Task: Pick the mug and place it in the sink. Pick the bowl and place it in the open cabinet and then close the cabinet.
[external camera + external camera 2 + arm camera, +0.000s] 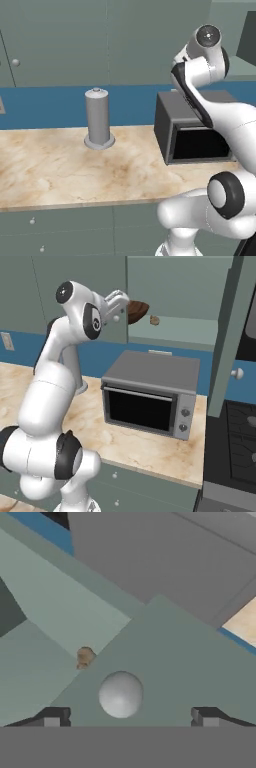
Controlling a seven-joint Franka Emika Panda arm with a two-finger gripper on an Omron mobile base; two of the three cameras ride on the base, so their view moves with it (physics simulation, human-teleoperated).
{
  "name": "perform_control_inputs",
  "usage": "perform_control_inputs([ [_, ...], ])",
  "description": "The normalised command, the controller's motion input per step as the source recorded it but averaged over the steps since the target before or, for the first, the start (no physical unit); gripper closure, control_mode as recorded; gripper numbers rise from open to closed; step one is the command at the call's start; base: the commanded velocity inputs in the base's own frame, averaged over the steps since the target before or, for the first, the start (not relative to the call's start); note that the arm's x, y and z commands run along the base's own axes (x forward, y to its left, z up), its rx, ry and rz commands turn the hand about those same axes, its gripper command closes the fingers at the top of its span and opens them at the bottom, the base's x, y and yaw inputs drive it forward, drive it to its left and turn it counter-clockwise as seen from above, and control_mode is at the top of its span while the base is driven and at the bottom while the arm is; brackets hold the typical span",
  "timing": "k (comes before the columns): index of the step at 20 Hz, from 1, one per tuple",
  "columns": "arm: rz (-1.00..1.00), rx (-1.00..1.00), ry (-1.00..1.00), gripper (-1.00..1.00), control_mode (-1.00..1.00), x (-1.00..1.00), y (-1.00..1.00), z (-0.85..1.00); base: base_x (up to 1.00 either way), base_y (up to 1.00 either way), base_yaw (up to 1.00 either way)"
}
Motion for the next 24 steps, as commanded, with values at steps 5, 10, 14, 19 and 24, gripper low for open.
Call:
perform_control_inputs([
  [5, 0.00, 0.16, -0.14, -1.00, -1.00, 0.25, -0.35, -0.23, 0.00, 0.00, 0.00],
  [10, 0.00, 0.09, -0.11, -1.00, -1.00, -0.33, -0.23, 0.34, 0.00, 0.00, 0.00],
  [14, -0.04, 0.04, -0.14, -1.00, -1.00, -0.99, -0.31, 0.26, 0.00, 0.00, 0.00],
  [19, -0.06, 0.00, -0.14, -1.00, -1.00, -1.00, -0.32, 0.03, 0.00, 0.00, 0.00],
  [24, -0.01, 0.00, -0.12, -1.00, -1.00, -1.00, -0.39, 0.00, 0.00, 0.00, 0.00],
])
